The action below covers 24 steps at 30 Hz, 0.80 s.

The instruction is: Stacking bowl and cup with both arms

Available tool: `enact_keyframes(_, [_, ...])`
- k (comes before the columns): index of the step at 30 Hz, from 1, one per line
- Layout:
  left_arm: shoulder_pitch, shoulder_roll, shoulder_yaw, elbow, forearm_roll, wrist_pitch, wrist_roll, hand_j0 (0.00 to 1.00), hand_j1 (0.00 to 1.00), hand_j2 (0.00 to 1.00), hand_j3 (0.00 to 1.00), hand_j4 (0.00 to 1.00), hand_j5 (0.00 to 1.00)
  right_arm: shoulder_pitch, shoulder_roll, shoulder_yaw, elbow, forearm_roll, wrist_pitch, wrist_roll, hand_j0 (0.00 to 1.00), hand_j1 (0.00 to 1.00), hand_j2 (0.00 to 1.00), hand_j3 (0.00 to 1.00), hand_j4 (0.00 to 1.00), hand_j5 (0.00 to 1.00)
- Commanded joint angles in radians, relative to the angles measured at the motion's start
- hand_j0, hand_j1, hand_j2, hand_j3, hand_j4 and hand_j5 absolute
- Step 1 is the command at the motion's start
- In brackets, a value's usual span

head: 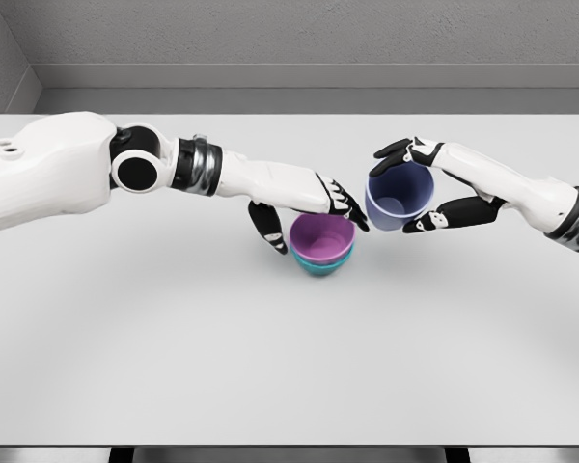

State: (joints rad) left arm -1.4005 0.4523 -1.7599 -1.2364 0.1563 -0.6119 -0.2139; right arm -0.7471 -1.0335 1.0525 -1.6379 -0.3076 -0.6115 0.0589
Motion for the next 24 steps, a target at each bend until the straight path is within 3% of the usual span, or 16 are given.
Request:
enact_keyframes(1, [0.000,0.003,0.003,0.000,0.006,0.001,0.001,1.00,1.00,1.00,1.00,1.00,1.00,0.000,-0.005,-0.003,0.001,-0.007,0.001,-0.001,0.70,0.70,0.70,0.70,0.70,0.70])
enact_keyframes(5, [0.002,0.020,0.008,0.000,0.006,0.001,0.002,1.00,1.00,1.00,1.00,1.00,1.00,0.000,-0.008,-0.005,0.000,-0.007,0.001,-0.001,0.70,0.70,0.70,0.70,0.70,0.70])
enact_keyframes(10, [0.005,0.172,0.092,-0.025,0.025,0.001,0.005,1.00,1.00,1.00,1.00,1.00,1.00,0.000,0.003,0.000,0.000,-0.007,0.001,-0.001,0.70,0.70,0.70,0.70,0.70,0.70])
enact_keyframes(13, [0.077,0.269,0.195,-0.058,0.040,0.001,0.007,1.00,1.00,1.00,1.00,1.00,1.00,0.000,0.026,0.001,0.000,-0.007,0.001,-0.001,0.70,0.70,0.70,0.70,0.70,0.70])
enact_keyframes(16, [0.126,0.336,0.246,-0.083,0.048,0.001,0.007,1.00,1.00,1.00,1.00,1.00,1.00,-0.002,0.049,0.006,-0.003,-0.007,0.001,-0.001,0.70,0.70,0.70,0.70,0.70,0.70])
enact_keyframes(18, [0.212,0.401,0.359,-0.115,0.048,0.001,0.007,1.00,1.00,1.00,1.00,1.00,1.00,-0.008,0.056,0.006,-0.003,-0.007,0.001,-0.001,0.70,0.70,0.70,0.70,0.70,0.70])
enact_keyframes(24, [0.316,0.474,0.450,-0.150,0.046,0.001,0.005,1.00,1.00,1.00,1.00,1.00,1.00,-0.017,0.092,0.017,-0.003,-0.007,0.001,0.001,0.70,0.70,0.70,0.70,0.70,0.70])
